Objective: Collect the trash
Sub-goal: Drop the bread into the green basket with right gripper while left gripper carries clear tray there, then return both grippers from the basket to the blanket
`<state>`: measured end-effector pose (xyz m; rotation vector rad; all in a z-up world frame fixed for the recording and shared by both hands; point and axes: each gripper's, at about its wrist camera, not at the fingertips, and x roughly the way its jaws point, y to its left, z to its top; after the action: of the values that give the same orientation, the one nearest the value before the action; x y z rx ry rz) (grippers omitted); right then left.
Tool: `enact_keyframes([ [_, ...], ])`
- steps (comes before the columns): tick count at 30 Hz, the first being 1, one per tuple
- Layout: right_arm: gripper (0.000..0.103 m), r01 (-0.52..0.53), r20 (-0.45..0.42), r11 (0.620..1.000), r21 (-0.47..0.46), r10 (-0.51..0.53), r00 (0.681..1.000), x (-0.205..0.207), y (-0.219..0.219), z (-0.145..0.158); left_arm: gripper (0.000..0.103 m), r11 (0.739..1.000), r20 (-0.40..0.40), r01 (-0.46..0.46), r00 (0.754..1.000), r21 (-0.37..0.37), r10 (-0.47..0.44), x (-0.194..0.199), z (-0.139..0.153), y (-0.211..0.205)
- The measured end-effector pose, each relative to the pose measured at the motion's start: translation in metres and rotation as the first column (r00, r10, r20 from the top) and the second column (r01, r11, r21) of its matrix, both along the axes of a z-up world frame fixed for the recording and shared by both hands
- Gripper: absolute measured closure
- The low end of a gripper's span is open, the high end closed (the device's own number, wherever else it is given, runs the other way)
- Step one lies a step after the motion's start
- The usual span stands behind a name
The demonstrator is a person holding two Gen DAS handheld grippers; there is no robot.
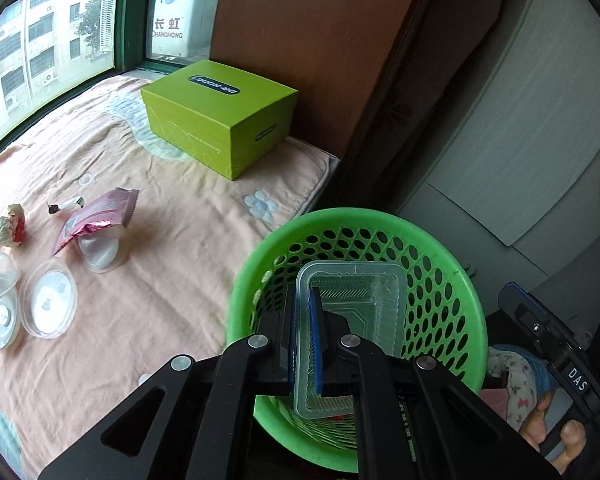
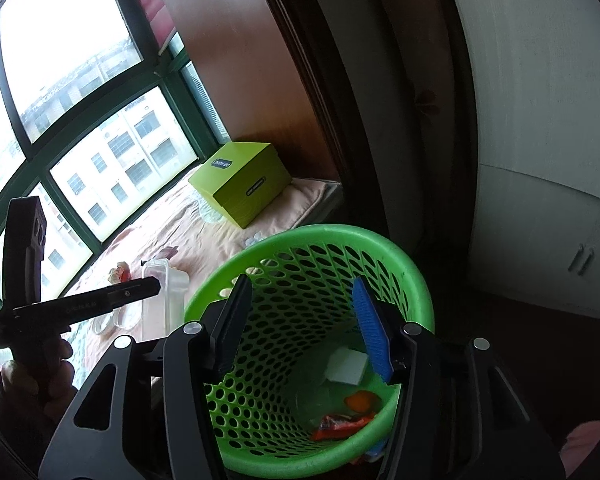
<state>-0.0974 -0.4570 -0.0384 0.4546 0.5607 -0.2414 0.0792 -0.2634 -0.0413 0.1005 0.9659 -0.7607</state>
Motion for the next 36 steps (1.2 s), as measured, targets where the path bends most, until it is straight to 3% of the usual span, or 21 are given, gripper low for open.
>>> enact_keyframes([
  [9, 0.047, 0.001, 0.004, 1.0, -0.001, -0.001, 1.0, -0.004, 0.0, 0.0, 0.095, 0.999, -0.01, 0.044, 0.999, 0.005, -0.044, -0.013, -0.004, -0.018],
  [12, 0.045, 0.002, 0.003, 1.0, -0.011, -0.002, 1.0, -0.004, 0.002, 0.001, 0.083, 0.999, -0.005, 0.045, 0.999, -0.005, -0.045, -0.014, -0.002, -0.017],
  [15, 0.043, -0.007, 0.001, 1.0, -0.017, 0.007, 1.0, -0.001, 0.005, 0.001, 0.065, 0.999, 0.006, 0.035, 0.999, -0.015, -0.035, -0.015, 0.001, -0.013],
  [18, 0.038, -0.017, -0.002, 0.999, -0.038, 0.017, 1.0, 0.001, 0.011, 0.003, 0.06, 0.999, 0.019, 0.022, 1.0, -0.025, -0.021, -0.015, 0.006, -0.005],
  [23, 0.028, -0.053, -0.007, 0.996, -0.073, 0.052, 0.999, 0.011, 0.026, 0.007, 0.047, 0.999, 0.059, -0.04, 0.997, -0.024, 0.042, -0.009, 0.014, 0.017],
  [36, 0.016, -0.191, -0.015, 0.973, -0.13, 0.19, 0.982, 0.062, 0.079, 0.016, 0.028, 0.969, 0.144, -0.246, 0.959, -0.006, 0.245, 0.022, 0.026, 0.096],
])
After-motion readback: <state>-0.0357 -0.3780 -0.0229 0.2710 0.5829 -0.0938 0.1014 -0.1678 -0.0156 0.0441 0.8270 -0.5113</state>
